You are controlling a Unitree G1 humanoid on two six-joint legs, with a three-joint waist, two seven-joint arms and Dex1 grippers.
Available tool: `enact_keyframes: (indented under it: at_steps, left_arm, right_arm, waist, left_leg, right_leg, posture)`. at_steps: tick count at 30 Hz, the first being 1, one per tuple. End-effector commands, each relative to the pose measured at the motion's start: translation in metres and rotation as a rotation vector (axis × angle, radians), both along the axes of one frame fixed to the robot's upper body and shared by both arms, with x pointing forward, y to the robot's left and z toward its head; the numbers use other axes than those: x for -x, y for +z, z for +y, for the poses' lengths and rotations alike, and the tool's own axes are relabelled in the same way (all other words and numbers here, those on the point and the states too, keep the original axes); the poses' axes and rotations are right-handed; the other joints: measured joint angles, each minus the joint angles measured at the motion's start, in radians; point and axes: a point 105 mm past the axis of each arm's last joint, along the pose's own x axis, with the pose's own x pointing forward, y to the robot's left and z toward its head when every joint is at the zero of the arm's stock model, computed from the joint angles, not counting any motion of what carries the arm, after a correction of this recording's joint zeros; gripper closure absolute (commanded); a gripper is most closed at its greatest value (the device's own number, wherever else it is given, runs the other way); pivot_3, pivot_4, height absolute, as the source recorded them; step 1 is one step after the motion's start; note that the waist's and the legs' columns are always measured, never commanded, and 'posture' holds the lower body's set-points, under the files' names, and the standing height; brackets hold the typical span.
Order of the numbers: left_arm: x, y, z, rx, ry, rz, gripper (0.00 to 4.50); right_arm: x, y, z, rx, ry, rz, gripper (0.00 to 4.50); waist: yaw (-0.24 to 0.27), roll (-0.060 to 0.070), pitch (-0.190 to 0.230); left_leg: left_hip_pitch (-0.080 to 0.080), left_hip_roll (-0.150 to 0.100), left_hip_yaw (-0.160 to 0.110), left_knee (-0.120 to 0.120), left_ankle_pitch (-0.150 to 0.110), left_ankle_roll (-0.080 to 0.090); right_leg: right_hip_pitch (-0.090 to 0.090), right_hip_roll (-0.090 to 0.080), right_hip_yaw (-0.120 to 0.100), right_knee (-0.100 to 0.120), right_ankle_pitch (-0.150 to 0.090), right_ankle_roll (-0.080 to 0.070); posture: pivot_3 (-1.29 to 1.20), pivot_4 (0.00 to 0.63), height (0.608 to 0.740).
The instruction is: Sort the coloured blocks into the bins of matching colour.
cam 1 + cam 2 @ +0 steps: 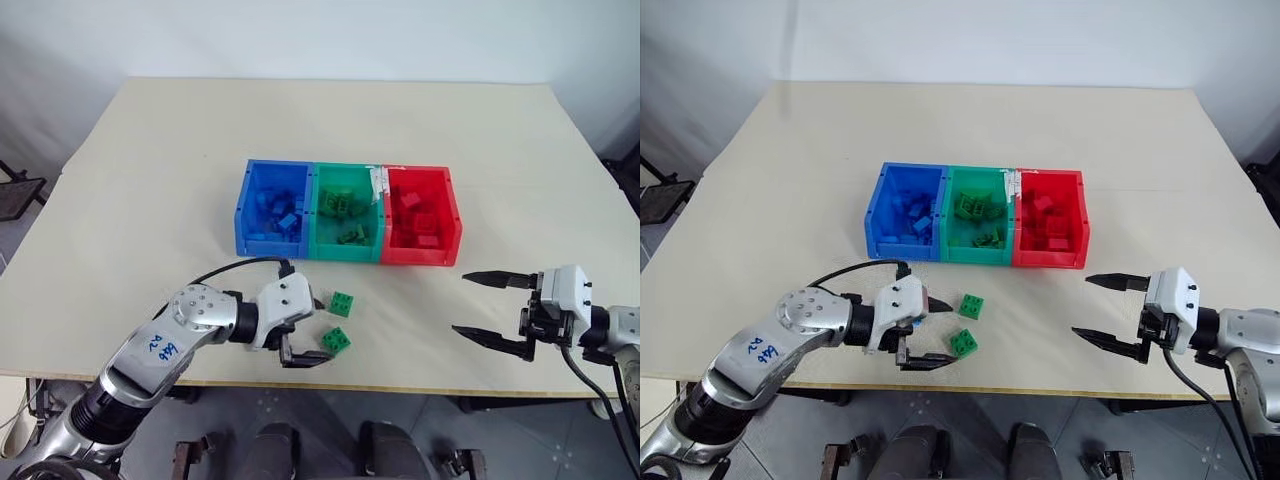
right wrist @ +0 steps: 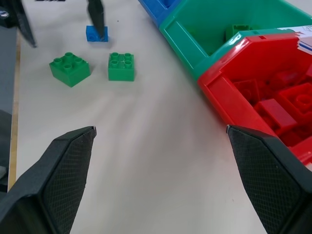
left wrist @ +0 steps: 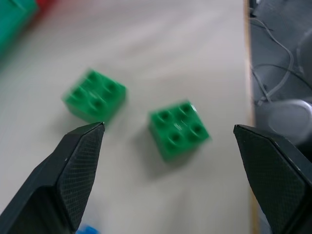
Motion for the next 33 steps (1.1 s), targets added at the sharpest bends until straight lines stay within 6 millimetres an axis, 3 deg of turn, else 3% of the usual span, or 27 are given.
enact_keyframes:
  at_steps: [1,9,13,20,22,30,33]
  left_arm:
    - [0.007,-0.006,-0.012,0.006,0.003,0.033,0.0]
    - [-0.006,-0.019,-0.028,0.024,0.075,0.05,0.0]
    - [-0.007,-0.025,-0.021,-0.024,0.091,0.054,0.78]
    - [-0.011,-0.022,-0.015,-0.021,0.105,0.02,2.95]
    - [-0.012,-0.021,-0.013,-0.016,0.101,0.009,3.01]
    - [-0.008,0.022,0.005,0.211,-0.05,-0.145,3.01]
    - [-0.026,0.055,0.013,0.308,-0.046,-0.332,3.01]
  right_arm:
    - [0.0,0.005,0.003,-0.004,0.017,-0.031,0.03]
    - [0.006,0.007,0.002,0.006,0.022,-0.015,0.03]
    - [0.028,0.0,0.011,0.001,0.118,0.05,0.0]
    - [0.034,-0.008,0.025,-0.018,0.22,0.034,0.0]
    - [0.032,-0.009,0.025,-0.017,0.223,0.029,0.0]
    - [0.023,0.003,0.031,-0.132,0.166,0.003,0.0]
    - [0.017,0.009,0.027,-0.205,0.085,0.002,0.0]
  waist:
    - [0.0,0.0,0.0]
    - [0.0,0.0,0.0]
    - [0.001,0.0,0.0]
    - [-0.003,0.0,0.0]
    - [-0.003,0.0,0.0]
    - [-0.003,0.0,0.0]
    - [0.002,0.0,0.0]
  left_leg:
    - [0.0,0.0,0.0,0.0,0.0,0.0]
    - [0.0,0.0,0.0,0.0,0.0,0.0]
    - [0.0,0.0,-0.001,0.0,0.0,0.0]
    - [0.002,0.001,0.0,0.0,0.0,0.0]
    - [0.002,0.001,0.0,0.0,0.0,0.0]
    - [0.001,0.001,0.0,0.0,0.0,0.0]
    - [0.0,0.0,0.0,0.0,0.0,0.0]
  right_leg:
    - [0.0,0.0,0.0,0.0,0.0,0.0]
    - [0.0,0.001,0.0,0.001,0.0,0.0]
    - [0.0,0.001,0.0,0.001,0.0,0.0]
    - [0.001,0.001,0.001,0.0,0.0,0.0]
    - [0.001,0.001,0.001,0.0,0.0,0.0]
    - [-0.001,0.0,0.001,0.0,0.0,0.0]
    - [-0.001,0.0,0.0,0.0,0.0,0.0]
  posture:
    - [0.0,0.15,0.74]
    - [0.0,0.15,0.74]
    - [0.0,0.15,0.74]
    - [0.0,0.15,0.74]
    - [0.0,0.15,0.74]
    - [0.0,0.15,0.74]
    - [0.0,0.15,0.74]
